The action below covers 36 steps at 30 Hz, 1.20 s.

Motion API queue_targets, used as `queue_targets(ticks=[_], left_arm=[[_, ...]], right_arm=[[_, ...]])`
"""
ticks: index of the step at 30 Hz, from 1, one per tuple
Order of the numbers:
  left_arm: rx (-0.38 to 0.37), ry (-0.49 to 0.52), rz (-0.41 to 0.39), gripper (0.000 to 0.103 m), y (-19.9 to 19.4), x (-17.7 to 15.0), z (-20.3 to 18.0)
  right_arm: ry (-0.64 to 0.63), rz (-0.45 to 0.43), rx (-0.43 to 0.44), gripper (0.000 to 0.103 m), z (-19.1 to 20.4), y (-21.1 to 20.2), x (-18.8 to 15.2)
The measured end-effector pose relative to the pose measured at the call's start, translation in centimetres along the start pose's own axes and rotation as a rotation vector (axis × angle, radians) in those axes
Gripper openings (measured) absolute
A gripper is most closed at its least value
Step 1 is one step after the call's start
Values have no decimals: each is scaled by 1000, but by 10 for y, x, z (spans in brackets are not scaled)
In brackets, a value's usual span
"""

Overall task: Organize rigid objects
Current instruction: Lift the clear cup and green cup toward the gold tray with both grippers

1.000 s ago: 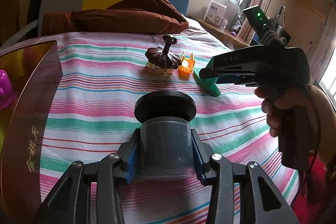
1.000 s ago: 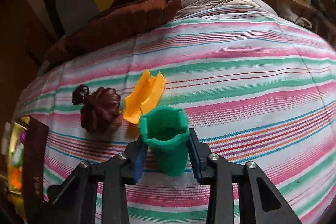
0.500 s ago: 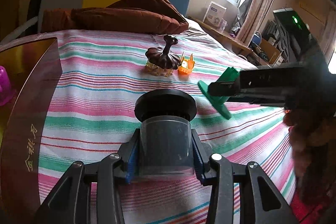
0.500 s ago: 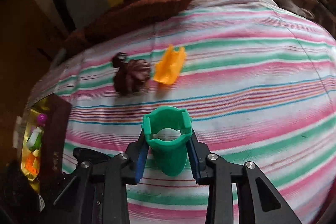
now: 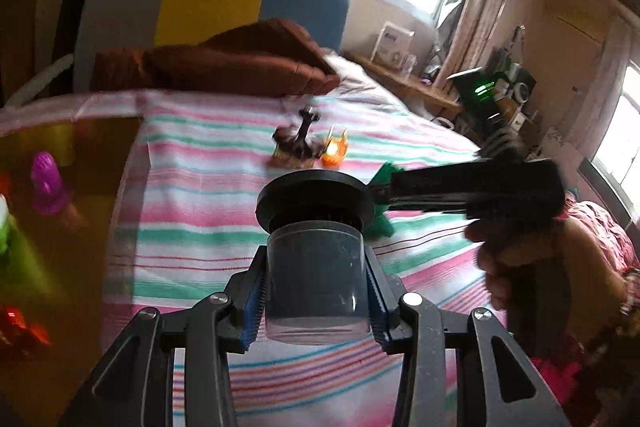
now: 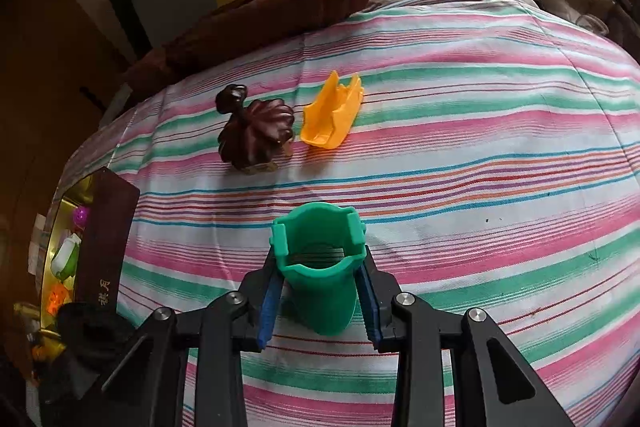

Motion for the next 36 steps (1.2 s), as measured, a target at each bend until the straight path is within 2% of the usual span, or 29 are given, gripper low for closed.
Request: queue_targets(ticks=[7,18,23,29,36], left_arm=[[-1,-66,-35,43,-37,9,25],[57,-287,-26,43,-66,18,110],[84,-332,69,43,-46,28,137],[117,-417,148,43,-16,34,163],[156,-414,262,43,23,41,171]], right_arm=[[-26,-13,2,35,3,-4,0],[-37,-35,2,35,8,-7,0],[-67,-40,-3,35,15,-8,-2],[-89,-52,-5,35,19,-10,-1],[-86,-62,6,35,20,-12,2]])
Point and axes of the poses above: each gripper's, at about its wrist camera, not at the fingertips, and y roughly the way its jaws point, z to its left, x to its top, the point moved 4 cm from there along y, roughly the way its jaws point
